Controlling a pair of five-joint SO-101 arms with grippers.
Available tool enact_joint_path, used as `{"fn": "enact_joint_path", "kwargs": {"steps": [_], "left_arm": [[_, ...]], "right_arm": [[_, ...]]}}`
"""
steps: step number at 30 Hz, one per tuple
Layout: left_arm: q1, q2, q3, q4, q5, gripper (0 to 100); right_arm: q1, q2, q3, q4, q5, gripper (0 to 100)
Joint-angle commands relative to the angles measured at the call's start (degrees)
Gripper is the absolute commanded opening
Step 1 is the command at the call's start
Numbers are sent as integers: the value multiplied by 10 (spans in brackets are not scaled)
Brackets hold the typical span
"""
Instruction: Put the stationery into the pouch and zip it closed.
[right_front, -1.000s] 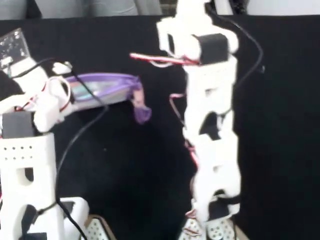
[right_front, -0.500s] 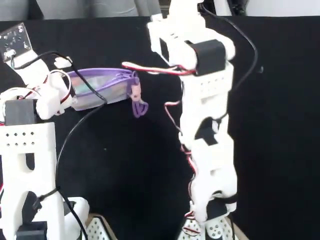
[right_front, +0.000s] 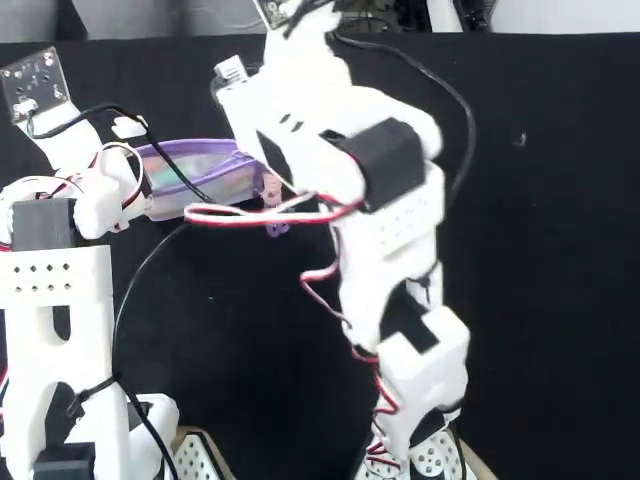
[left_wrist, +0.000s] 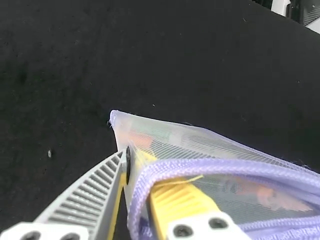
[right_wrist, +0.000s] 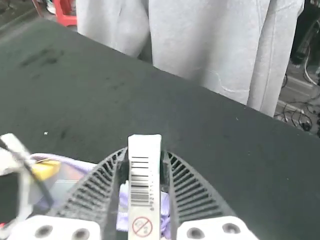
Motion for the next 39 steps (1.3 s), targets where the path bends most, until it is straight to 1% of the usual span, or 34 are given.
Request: {"fn": "enact_joint_path", "kwargs": {"steps": [1,12,19,23,26,29,31,37,39], "left_arm": [[9,20,15,-1,-5,29],[8,20,17,-1,-7,29],[9,20,17,-1,-7,29],[5,20,18,2,-8,29],[5,20,18,3,-8,29],[5,20,18,3,-8,29],[5,20,18,3,-8,29],[5,20,18,4,-8,29],[5,20,18,4,-8,29]], "right_arm": [[-13,-83,43,19,-4,11],[-22,-241,157,16,-4,11],[-25,-288,245,-25,-4,11],[-54,-340,278,-36,0,11],[-51,-376,320,-65,0,11],[-24,-403,425,-136,0,11],[-20,-429,515,-200,-3,11],[-19,-572,822,-478,-2,11],[-21,-625,902,-550,-1,11]]}}
